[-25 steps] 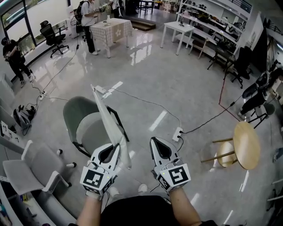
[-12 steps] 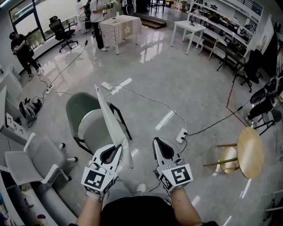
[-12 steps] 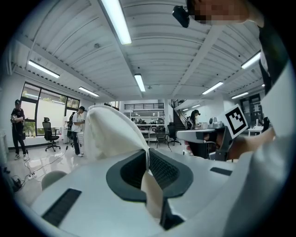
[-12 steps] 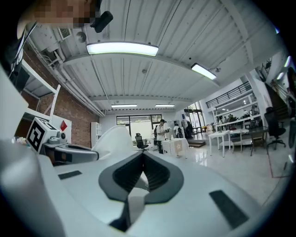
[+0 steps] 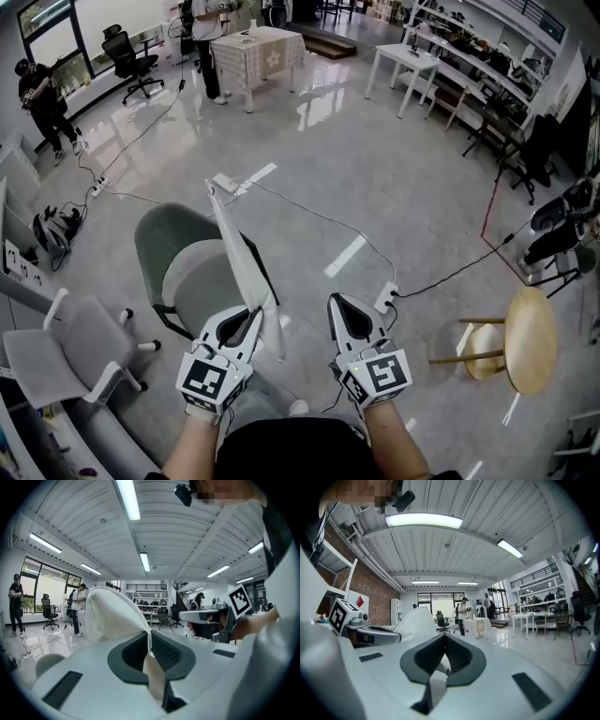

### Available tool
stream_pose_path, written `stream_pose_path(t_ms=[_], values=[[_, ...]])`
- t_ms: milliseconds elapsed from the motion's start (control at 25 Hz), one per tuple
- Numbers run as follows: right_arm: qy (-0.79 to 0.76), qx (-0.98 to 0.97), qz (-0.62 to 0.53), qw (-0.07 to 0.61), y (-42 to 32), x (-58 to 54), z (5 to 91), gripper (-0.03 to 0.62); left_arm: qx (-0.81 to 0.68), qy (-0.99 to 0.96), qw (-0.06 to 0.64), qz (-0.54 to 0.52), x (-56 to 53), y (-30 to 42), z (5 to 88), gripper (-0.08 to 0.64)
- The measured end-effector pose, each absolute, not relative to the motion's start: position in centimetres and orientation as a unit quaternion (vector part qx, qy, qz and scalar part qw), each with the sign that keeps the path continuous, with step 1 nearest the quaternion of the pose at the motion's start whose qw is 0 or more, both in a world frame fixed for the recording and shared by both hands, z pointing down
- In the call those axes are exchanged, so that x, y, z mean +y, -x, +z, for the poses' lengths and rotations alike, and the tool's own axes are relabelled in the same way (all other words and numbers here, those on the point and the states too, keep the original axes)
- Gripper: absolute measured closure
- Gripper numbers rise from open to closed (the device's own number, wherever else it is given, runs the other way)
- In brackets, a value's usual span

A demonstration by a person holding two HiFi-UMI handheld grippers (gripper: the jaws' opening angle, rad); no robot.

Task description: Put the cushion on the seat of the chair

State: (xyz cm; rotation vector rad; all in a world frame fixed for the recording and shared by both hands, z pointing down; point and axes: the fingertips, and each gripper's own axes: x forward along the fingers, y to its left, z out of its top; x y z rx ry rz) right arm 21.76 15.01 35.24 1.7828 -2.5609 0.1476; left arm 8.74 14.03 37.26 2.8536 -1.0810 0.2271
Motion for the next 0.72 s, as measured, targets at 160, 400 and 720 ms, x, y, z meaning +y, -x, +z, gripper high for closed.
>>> stream_pose_path(t_ms=[160, 400, 720], values=[[-0.575, -0.817, 0.051, 0.016, -20.7, 11.6, 35.1, 0.584, -0.345, -0.934, 0.048, 0.081, 10.6, -7.7, 37.8, 0.531], [-0.584, -0.810, 0.056, 0.021, -17.9, 6.8, 35.1, 0.584, -0.334, -0.937, 0.059, 0.087, 5.6, -4.8, 38.3, 0.531], [-0.598, -0.799, 0.053, 0.029, -14.4, 1.7, 34.8, 0.584, -0.311, -0.944, 0.060, 0.087, 0.4, -1.5, 38.2, 0.531]])
